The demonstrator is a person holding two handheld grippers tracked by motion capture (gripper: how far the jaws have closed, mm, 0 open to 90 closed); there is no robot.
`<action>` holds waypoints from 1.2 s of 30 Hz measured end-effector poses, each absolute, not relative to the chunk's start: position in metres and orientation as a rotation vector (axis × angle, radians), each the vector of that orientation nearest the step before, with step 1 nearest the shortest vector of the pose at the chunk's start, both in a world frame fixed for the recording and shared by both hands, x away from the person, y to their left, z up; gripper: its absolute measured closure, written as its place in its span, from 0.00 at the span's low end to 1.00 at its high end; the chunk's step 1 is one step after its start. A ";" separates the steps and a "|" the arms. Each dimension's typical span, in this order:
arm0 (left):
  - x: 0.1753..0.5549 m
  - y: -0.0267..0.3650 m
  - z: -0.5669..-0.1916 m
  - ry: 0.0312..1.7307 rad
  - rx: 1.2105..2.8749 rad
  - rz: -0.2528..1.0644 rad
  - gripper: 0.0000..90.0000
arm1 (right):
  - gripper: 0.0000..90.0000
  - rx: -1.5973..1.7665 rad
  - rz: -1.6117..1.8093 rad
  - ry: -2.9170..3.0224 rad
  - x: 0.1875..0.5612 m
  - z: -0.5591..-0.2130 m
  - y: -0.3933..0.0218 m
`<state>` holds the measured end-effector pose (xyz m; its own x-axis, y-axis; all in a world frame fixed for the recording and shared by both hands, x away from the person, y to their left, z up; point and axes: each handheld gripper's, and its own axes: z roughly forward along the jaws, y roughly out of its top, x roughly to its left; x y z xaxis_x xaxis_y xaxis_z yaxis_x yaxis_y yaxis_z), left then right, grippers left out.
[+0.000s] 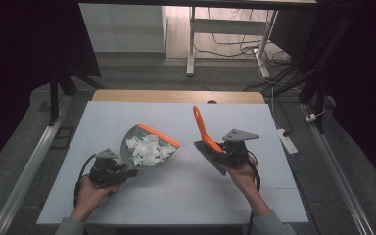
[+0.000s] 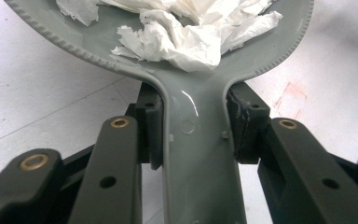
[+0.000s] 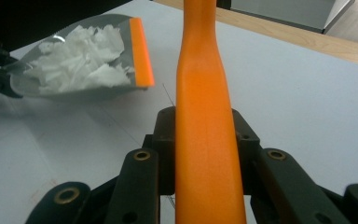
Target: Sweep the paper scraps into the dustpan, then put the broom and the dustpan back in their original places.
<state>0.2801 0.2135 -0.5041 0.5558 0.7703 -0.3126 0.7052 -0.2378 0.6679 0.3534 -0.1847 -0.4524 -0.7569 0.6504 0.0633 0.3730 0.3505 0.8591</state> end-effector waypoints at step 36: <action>0.265 0.244 -0.507 1.422 1.828 0.197 0.68 | 0.78 0.910 1.396 2.352 0.355 -0.454 -0.219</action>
